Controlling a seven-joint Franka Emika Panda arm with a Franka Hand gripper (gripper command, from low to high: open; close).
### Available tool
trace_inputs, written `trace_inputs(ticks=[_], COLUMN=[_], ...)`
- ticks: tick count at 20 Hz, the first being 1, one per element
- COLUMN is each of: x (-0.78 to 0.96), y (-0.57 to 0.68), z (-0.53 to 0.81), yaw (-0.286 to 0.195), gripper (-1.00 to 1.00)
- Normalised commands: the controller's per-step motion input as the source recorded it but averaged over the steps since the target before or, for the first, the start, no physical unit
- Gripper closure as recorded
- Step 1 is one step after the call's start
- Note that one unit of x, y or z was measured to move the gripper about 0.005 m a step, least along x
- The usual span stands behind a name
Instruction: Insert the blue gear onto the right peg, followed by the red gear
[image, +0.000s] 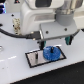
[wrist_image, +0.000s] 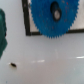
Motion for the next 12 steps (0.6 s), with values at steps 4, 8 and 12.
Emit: trace_inputs(ticks=[4,8,12], x=[-0.75,-0.70,-0.64], y=[0.25,0.19,0.31], z=[0.09,0.03,0.00], yaw=[0.000,0.000,0.000], gripper=[-1.00,-1.00,-1.00])
